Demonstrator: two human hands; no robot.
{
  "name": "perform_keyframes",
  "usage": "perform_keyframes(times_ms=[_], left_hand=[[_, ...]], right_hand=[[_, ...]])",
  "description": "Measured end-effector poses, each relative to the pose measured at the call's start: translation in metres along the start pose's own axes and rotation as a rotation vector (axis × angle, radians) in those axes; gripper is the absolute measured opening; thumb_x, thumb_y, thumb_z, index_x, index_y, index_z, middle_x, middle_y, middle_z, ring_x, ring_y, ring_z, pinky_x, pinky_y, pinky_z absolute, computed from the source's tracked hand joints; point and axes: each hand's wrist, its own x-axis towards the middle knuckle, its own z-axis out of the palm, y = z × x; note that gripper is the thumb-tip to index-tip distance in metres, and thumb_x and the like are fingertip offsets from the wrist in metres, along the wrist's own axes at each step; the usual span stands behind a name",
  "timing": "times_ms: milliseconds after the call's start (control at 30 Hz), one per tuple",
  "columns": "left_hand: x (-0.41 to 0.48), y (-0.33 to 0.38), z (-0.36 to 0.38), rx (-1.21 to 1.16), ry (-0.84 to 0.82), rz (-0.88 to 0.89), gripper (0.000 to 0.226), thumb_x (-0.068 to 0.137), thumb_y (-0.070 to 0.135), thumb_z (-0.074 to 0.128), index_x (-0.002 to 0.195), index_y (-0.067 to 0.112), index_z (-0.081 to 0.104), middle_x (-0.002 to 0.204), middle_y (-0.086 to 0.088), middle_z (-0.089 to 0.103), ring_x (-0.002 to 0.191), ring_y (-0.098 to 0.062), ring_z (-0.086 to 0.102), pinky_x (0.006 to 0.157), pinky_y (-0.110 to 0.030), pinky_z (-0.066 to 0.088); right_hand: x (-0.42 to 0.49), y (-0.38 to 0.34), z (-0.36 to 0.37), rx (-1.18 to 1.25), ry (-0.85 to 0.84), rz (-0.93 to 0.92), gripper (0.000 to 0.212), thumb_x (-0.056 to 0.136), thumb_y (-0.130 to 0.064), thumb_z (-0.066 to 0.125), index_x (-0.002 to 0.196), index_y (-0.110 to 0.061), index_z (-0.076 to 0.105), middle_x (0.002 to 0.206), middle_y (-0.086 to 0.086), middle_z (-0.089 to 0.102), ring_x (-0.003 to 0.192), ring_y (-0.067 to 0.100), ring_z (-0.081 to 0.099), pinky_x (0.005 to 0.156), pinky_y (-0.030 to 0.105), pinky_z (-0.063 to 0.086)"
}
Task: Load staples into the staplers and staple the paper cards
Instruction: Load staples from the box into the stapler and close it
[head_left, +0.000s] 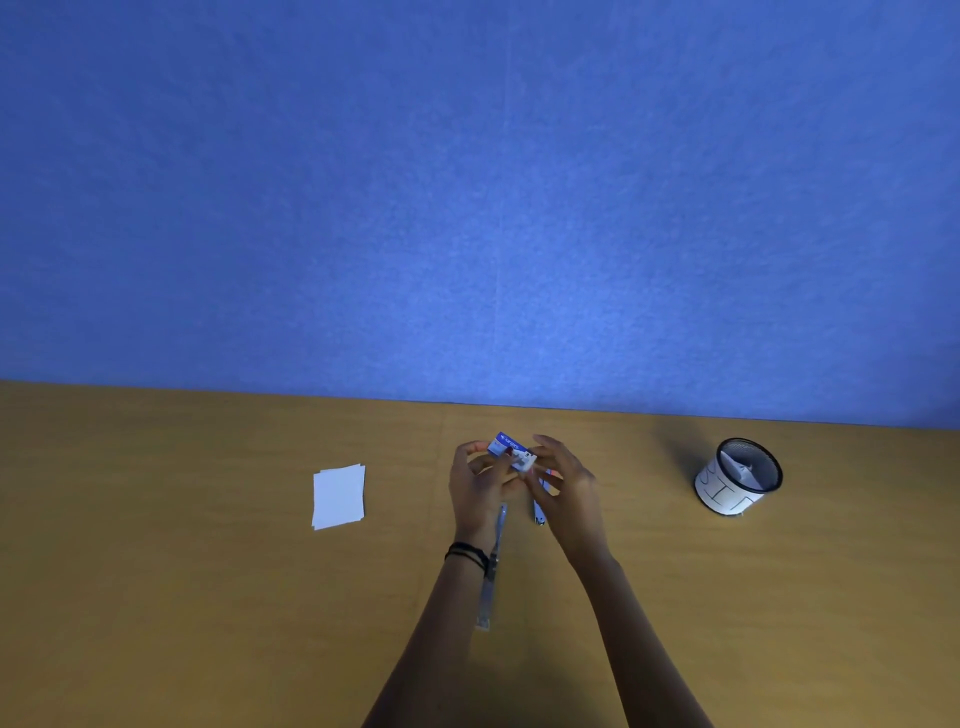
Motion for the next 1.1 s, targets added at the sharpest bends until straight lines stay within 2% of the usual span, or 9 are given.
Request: perform_keyframes(times_ms=[200, 333, 467, 567, 700, 833, 967, 1100], left_hand=[[0.0026, 0.0025, -0.0043, -0.020, 0.012, 0.001, 0.020, 0.082, 0.002, 0.068, 0.097, 0.005, 0.055, 0.104, -0.026, 0.065, 0.094, -0.036, 0.068, 0.068, -0.031, 0.061], [0.0019, 0.0021, -0.0041, -0.018, 0.023, -0.002, 0.021, 0.083, 0.003, 0.067, 0.099, 0.005, 0.055, 0.105, -0.025, 0.065, 0.096, -0.036, 0.068, 0.068, -0.031, 0.060], [0.0017, 0.0007, -0.0034, -0.031, 0.031, 0.011, 0.024, 0.084, 0.004, 0.067, 0.104, 0.002, 0.054, 0.104, -0.023, 0.066, 0.095, -0.035, 0.068, 0.061, -0.024, 0.059], [0.0011, -0.0004, -0.0023, -0.038, 0.028, 0.024, 0.019, 0.084, 0.003, 0.067, 0.098, 0.008, 0.055, 0.100, -0.019, 0.066, 0.093, -0.035, 0.069, 0.059, -0.023, 0.058], [0.0016, -0.0024, -0.0026, -0.010, 0.041, 0.043, 0.020, 0.083, 0.003, 0.068, 0.099, 0.007, 0.056, 0.103, -0.020, 0.065, 0.094, -0.033, 0.068, 0.060, -0.024, 0.058], [0.0020, -0.0020, -0.0013, 0.010, 0.040, 0.072, 0.021, 0.082, 0.003, 0.068, 0.098, 0.009, 0.056, 0.100, -0.016, 0.066, 0.090, -0.026, 0.069, 0.061, -0.024, 0.058], [0.0023, -0.0024, -0.0006, 0.013, 0.018, 0.106, 0.022, 0.083, 0.005, 0.068, 0.101, 0.007, 0.055, 0.097, -0.013, 0.066, 0.087, -0.022, 0.069, 0.063, -0.025, 0.059], [0.0031, -0.0006, -0.0004, -0.007, 0.000, 0.097, 0.022, 0.083, 0.005, 0.068, 0.100, 0.008, 0.055, 0.097, -0.012, 0.066, 0.088, -0.023, 0.069, 0.061, -0.023, 0.058]], right_hand=[[-0.0008, -0.0012, 0.0018, -0.022, 0.002, -0.022, 0.041, 0.083, -0.001, 0.065, 0.121, -0.014, 0.057, 0.112, -0.008, 0.059, 0.095, 0.000, 0.061, 0.081, 0.006, 0.048], [-0.0004, -0.0011, 0.0011, -0.065, 0.013, -0.058, 0.038, 0.083, -0.002, 0.064, 0.119, -0.013, 0.059, 0.114, -0.003, 0.062, 0.099, 0.006, 0.061, 0.086, 0.019, 0.053], [0.0014, -0.0012, 0.0001, -0.141, -0.022, -0.088, 0.033, 0.082, -0.002, 0.063, 0.114, -0.011, 0.061, 0.109, 0.000, 0.062, 0.093, 0.013, 0.062, 0.079, 0.031, 0.055], [0.0021, -0.0019, -0.0001, -0.177, -0.045, -0.107, 0.028, 0.082, 0.000, 0.061, 0.108, -0.009, 0.063, 0.106, 0.001, 0.059, 0.090, 0.014, 0.061, 0.076, 0.035, 0.054], [0.0015, -0.0015, -0.0005, -0.178, -0.043, -0.119, 0.016, 0.082, 0.001, 0.060, 0.096, -0.006, 0.061, 0.101, 0.003, 0.057, 0.087, 0.015, 0.060, 0.074, 0.039, 0.054], [0.0008, -0.0020, 0.0013, -0.201, -0.022, -0.124, 0.020, 0.084, -0.001, 0.058, 0.104, -0.005, 0.058, 0.105, 0.004, 0.057, 0.088, 0.013, 0.059, 0.076, 0.037, 0.055], [-0.0025, -0.0034, 0.0022, -0.263, 0.008, -0.141, 0.029, 0.086, -0.004, 0.057, 0.115, -0.007, 0.057, 0.112, 0.004, 0.057, 0.087, 0.017, 0.062, 0.069, 0.033, 0.054], [-0.0049, -0.0035, 0.0014, -0.275, 0.050, -0.157, 0.033, 0.084, -0.003, 0.060, 0.117, -0.007, 0.058, 0.113, 0.005, 0.057, 0.083, 0.008, 0.059, 0.064, 0.029, 0.055]])
